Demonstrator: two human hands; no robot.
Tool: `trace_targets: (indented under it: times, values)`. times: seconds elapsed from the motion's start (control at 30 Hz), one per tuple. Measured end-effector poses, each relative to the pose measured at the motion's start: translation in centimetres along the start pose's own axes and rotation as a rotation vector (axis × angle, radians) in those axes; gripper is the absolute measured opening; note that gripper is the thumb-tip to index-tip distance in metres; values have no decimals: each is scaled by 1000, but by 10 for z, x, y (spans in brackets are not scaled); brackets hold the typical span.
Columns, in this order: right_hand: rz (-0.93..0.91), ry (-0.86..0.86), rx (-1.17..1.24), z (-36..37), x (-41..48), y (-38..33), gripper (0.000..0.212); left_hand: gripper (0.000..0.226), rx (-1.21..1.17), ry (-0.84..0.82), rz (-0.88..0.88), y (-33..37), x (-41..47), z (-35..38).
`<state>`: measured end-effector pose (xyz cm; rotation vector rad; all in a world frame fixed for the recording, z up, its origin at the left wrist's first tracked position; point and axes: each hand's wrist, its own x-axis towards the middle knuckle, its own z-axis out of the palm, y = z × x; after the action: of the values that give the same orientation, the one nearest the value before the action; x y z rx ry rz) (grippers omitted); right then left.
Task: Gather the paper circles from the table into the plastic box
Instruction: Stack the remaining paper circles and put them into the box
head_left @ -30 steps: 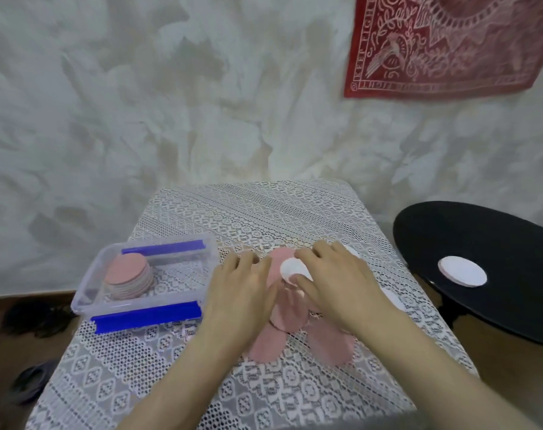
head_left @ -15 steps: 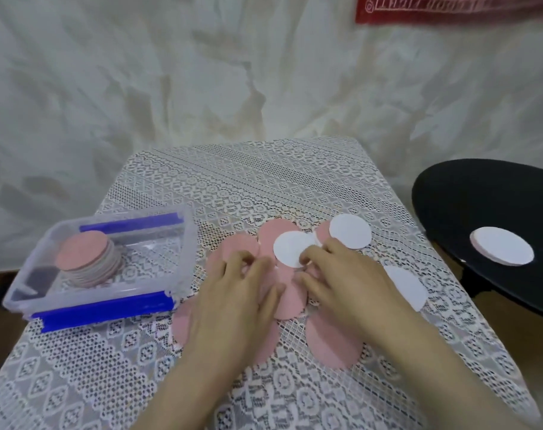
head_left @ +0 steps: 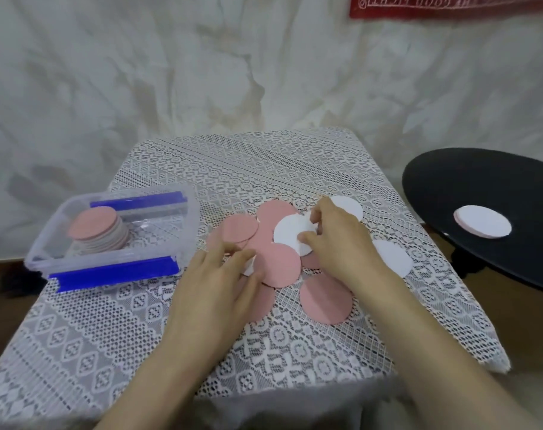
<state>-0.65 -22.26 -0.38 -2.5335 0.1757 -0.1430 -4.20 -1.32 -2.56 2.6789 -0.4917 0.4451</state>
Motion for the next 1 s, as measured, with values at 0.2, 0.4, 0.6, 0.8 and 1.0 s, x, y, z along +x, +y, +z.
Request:
trace_targets:
  times: [0.2,0.4,0.6,0.8,1.0]
  values:
    - [9,122,181,-5,-21,10,11,29,-75,-26,-27,-10,-14,-4]
    - [-8,224,281,-8,-23,13,14,34,-117,-47,-47,-13,-17,-8]
    - [-213,-227,400,16,-32,-1,17,44,-180,-61,-25,-10,-12,-12]
    - [-224,-273,440,23,-33,-14,13,28,-364,-75,-118,-16,-5,-8]
    - [-191,-233,-149,2,-23,-9,56,23,-395,-62,-203,-29,0,-10]
